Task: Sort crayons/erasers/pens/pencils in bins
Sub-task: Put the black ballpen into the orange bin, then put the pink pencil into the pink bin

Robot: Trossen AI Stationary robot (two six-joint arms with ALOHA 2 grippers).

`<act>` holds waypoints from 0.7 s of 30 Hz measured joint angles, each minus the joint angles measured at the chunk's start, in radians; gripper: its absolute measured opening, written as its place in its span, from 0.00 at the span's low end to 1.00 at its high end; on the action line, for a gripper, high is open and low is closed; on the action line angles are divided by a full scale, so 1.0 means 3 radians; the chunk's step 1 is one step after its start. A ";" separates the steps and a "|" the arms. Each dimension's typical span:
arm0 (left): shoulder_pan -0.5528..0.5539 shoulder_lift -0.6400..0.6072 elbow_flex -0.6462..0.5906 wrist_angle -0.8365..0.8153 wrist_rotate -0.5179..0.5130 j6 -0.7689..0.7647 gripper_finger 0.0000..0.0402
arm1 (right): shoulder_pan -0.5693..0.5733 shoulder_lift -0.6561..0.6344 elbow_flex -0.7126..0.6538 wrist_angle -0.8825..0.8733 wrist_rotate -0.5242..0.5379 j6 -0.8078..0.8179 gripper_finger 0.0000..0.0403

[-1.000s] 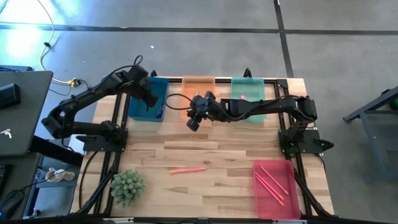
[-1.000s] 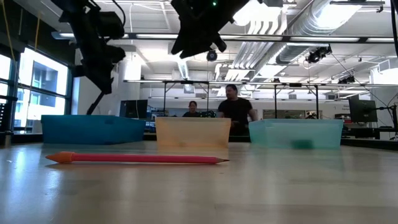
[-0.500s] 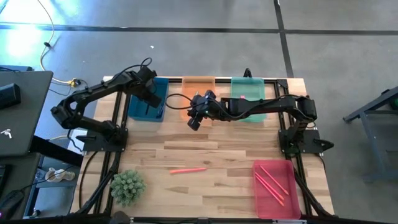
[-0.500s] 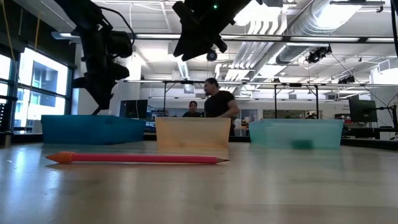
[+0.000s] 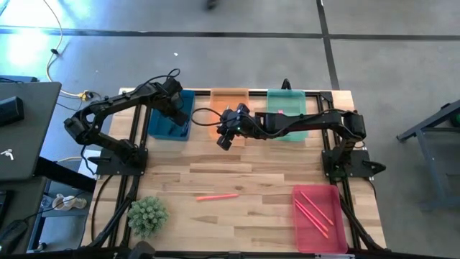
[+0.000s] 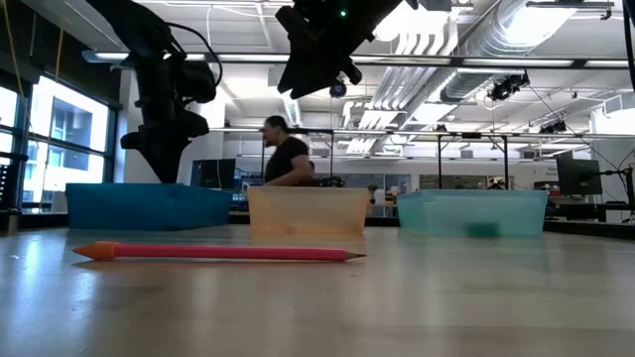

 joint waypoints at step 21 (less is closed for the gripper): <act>-0.0173 -0.0235 0.1200 -0.1129 0.0149 0.0399 0.37 | 0.0081 0.0003 0.0000 -0.0015 0.0089 -0.0231 0.35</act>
